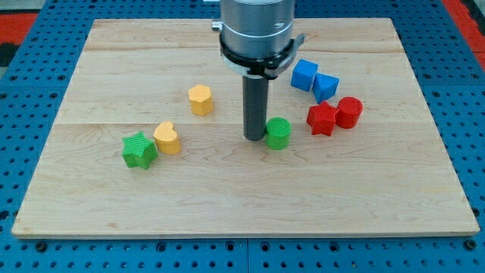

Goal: Slide the green star towards the bottom center

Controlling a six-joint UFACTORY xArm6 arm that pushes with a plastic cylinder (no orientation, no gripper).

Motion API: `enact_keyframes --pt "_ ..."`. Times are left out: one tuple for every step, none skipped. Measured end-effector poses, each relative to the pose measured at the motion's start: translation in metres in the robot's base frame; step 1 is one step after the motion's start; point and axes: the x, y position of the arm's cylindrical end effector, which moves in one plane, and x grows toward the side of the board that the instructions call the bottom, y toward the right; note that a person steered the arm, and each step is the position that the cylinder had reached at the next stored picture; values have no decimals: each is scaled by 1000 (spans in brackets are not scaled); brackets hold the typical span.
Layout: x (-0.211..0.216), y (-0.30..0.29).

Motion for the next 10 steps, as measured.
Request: enact_keyframes --pt "0 20" --pt "0 40" --pt "-2 49" --pt "-8 38" --pt "-7 20" --pt "0 11" --pt "2 3" --pt "10 -19" --pt "21 -28" --pt "32 -31"
